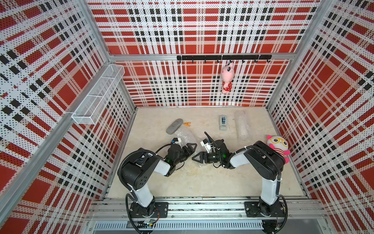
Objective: Wrap vases in bubble wrap
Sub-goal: Wrap the vase in bubble wrap.
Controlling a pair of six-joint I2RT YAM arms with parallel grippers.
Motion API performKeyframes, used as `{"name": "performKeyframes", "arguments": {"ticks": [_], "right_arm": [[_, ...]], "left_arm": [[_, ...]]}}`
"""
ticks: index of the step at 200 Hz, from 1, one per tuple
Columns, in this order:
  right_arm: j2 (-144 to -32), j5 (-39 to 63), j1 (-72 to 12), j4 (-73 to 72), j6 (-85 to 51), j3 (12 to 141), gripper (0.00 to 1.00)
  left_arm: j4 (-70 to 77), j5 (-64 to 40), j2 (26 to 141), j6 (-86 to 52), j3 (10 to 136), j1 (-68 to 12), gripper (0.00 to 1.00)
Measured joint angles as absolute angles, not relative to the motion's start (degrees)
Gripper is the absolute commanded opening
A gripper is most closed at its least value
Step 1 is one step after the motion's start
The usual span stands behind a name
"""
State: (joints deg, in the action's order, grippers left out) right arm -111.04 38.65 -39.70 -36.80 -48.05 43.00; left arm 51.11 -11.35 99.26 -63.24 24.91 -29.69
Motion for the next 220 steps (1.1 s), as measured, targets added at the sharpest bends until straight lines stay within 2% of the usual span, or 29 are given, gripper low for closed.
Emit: {"name": "performKeyframes", "arguments": {"ticks": [26,37,79,116,145,172,189,220], "right_arm": [[-106.85,34.76,-39.9,-26.35,-42.61,44.07,0.9],[-103.35,31.88,-39.97,-20.14,-38.63,44.47,1.0],[-91.11,18.98,-34.46,-4.99,-26.76,45.82,1.0],[-96.99,17.96,-27.9,-1.87,-23.31,51.09,1.0],[-105.34,22.9,-27.44,-1.98,-23.4,55.05,0.85],[-106.17,29.41,-28.32,-8.43,-25.96,51.72,0.71],[-106.17,32.67,-29.06,-13.8,-28.49,48.18,0.55],[-106.15,36.67,-29.39,-18.79,-32.91,43.51,0.16]], "left_arm": [[51.81,-12.25,99.37,-63.72,24.05,-29.47,0.55],[52.23,-12.58,99.79,-62.98,22.98,-29.32,0.55],[53.41,-13.13,100.12,-62.28,22.52,-29.06,0.53],[53.63,-13.1,100.38,-62.06,22.55,-29.34,0.53],[53.63,-13.08,100.4,-62.0,22.55,-29.34,0.53],[53.63,-13.04,100.38,-61.89,22.55,-29.36,0.53],[53.63,-13.06,100.4,-61.82,22.55,-29.36,0.53],[53.6,-13.06,100.64,-61.47,22.94,-29.76,0.55]]}}
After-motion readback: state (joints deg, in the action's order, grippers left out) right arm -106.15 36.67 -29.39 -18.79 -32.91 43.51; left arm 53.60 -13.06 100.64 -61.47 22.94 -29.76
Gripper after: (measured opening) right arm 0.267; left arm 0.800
